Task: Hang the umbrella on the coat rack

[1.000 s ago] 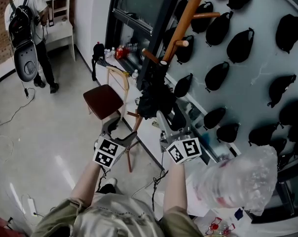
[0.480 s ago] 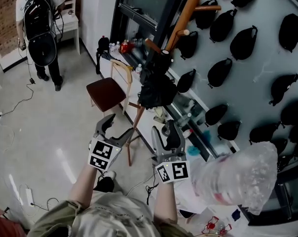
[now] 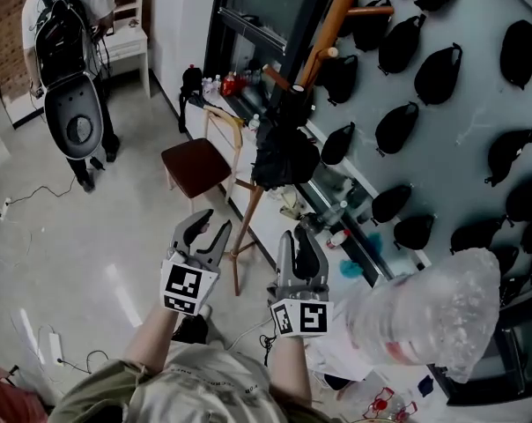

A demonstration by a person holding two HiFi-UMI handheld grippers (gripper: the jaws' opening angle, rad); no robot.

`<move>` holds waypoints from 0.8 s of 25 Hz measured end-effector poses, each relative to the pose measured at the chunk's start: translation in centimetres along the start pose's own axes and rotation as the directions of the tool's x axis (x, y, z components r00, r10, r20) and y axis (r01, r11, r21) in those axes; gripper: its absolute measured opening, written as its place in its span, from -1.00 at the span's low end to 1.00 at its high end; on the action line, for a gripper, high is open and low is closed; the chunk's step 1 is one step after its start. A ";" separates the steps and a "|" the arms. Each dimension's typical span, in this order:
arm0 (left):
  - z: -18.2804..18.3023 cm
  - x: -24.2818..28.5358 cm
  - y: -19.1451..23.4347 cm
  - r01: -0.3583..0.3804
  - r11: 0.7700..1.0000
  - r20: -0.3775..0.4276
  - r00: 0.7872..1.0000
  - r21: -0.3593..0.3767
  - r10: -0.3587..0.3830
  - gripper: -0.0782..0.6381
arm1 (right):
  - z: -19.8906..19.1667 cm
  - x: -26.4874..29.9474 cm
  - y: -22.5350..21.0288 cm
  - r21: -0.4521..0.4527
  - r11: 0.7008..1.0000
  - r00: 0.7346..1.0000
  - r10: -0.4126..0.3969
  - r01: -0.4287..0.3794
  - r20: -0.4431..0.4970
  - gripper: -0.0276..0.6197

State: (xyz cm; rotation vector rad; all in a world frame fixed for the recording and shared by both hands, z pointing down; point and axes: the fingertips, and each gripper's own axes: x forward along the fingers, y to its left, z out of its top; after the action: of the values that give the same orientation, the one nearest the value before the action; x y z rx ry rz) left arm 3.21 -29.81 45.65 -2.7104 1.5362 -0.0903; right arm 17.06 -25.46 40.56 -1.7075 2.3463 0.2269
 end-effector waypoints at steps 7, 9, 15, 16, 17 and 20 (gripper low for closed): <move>0.7 -1.2 -0.4 -0.028 1.000 0.042 0.999 -0.001 0.028 -0.68 | 0.1 -1.2 -0.4 -0.007 0.999 0.999 -0.034 0.034 0.002 -0.83; 1.0 -1.5 -0.5 -0.034 0.999 0.060 0.998 0.002 0.034 -0.71 | 0.3 -1.4 -0.4 -0.010 0.999 0.999 -0.036 0.036 0.007 -0.83; 2.3 -2.1 -0.9 -0.028 1.000 0.123 0.992 0.001 0.028 -0.75 | 0.9 -1.6 -0.1 -0.011 0.999 0.999 -0.035 0.035 0.028 -0.91; 2.4 -2.1 -1.0 -0.026 1.000 0.129 0.991 0.001 0.026 -0.75 | 1.0 -1.6 0.0 -0.010 0.999 0.999 -0.034 0.035 0.031 -0.91; 2.5 -2.2 -1.1 -0.023 1.000 0.132 0.991 0.003 0.023 -0.75 | 1.1 -1.7 0.0 -0.008 0.999 0.999 -0.034 0.034 0.035 -0.91; 2.8 -2.3 -1.3 -0.017 1.000 0.135 0.991 0.014 0.015 -0.75 | 1.5 -1.7 0.2 -0.016 0.999 0.999 -0.030 0.031 0.044 -0.91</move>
State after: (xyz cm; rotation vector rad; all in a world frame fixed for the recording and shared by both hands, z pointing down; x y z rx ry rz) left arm 3.27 -27.18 42.83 -2.6318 1.5124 0.0804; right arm 17.46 -23.46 39.60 -1.7268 2.2920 0.2762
